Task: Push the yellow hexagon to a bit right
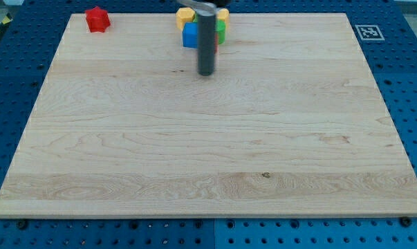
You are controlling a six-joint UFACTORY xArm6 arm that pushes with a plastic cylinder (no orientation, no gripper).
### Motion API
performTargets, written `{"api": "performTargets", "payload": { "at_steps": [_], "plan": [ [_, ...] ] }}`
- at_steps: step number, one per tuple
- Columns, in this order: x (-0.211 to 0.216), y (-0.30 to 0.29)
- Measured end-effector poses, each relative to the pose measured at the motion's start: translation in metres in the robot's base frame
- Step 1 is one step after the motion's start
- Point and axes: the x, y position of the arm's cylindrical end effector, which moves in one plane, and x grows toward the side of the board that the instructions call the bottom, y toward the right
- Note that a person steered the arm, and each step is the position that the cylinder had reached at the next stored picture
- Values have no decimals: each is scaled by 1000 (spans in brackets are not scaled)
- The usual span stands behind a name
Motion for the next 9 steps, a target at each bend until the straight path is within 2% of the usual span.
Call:
{"api": "performTargets", "payload": {
  "at_steps": [1,2,4,9],
  "plan": [
    [-30,-67],
    [-68,-105],
    [-162,-107],
    [-161,-76]
  ]
}}
